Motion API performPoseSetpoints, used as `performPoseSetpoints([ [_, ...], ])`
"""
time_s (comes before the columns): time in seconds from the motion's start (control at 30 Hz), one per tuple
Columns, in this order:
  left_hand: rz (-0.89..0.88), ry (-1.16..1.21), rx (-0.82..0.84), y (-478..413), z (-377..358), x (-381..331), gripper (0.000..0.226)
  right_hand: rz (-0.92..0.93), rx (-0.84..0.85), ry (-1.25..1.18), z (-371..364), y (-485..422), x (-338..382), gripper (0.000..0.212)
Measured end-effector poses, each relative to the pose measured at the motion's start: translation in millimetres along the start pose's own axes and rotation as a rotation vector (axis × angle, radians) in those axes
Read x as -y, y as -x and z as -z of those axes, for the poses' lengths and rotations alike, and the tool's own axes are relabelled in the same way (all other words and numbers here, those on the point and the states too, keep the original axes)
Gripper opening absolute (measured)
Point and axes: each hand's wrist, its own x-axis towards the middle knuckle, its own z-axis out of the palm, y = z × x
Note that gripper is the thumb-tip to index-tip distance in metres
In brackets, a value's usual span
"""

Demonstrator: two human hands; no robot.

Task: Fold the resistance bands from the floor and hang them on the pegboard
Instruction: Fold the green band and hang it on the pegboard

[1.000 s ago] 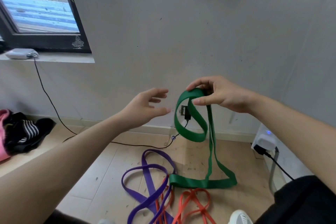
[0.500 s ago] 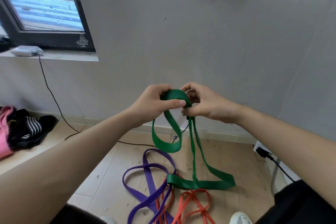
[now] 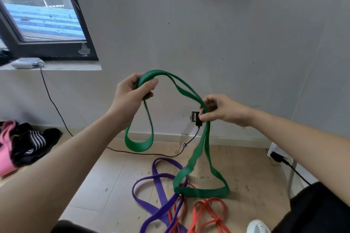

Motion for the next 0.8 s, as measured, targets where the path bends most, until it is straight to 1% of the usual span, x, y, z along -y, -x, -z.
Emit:
performPoseSetpoints([
  [0.1,0.031,-0.091,0.008,-0.8,11.2,9.4,0.026,0.072,-0.124,-0.148,17.5,5.2,20.0,0.027],
  [0.17,0.061,-0.148,0.049,-0.1,13.7,14.4,0.036,0.145,-0.203,-0.212,21.2,7.3,37.9,0.033],
  [0.27,0.108,-0.215,0.159,2.9,8.1,17.9,0.042,0.271,-0.284,-0.262,19.5,7.6,59.7,0.04],
  [0.33,0.122,-0.24,0.212,5.3,-0.2,18.4,0.042,0.326,-0.307,-0.242,16.6,6.4,69.4,0.039],
  [0.43,0.108,-0.206,0.258,7.3,-15.1,15.0,0.038,0.37,-0.273,-0.164,10.7,4.9,79.3,0.03],
  [0.57,0.055,-0.079,0.293,6.8,-33.8,9.2,0.03,0.376,-0.192,0.029,-2.6,4.6,80.8,0.031],
  [0.7,0.043,-0.071,0.306,7.7,-41.4,8.1,0.032,0.324,-0.114,0.088,-5.9,5.7,72.8,0.037],
  [0.8,0.046,-0.073,0.309,9.7,-45.1,4.4,0.023,0.219,-0.005,0.12,-9.1,5.8,60.1,0.038],
])
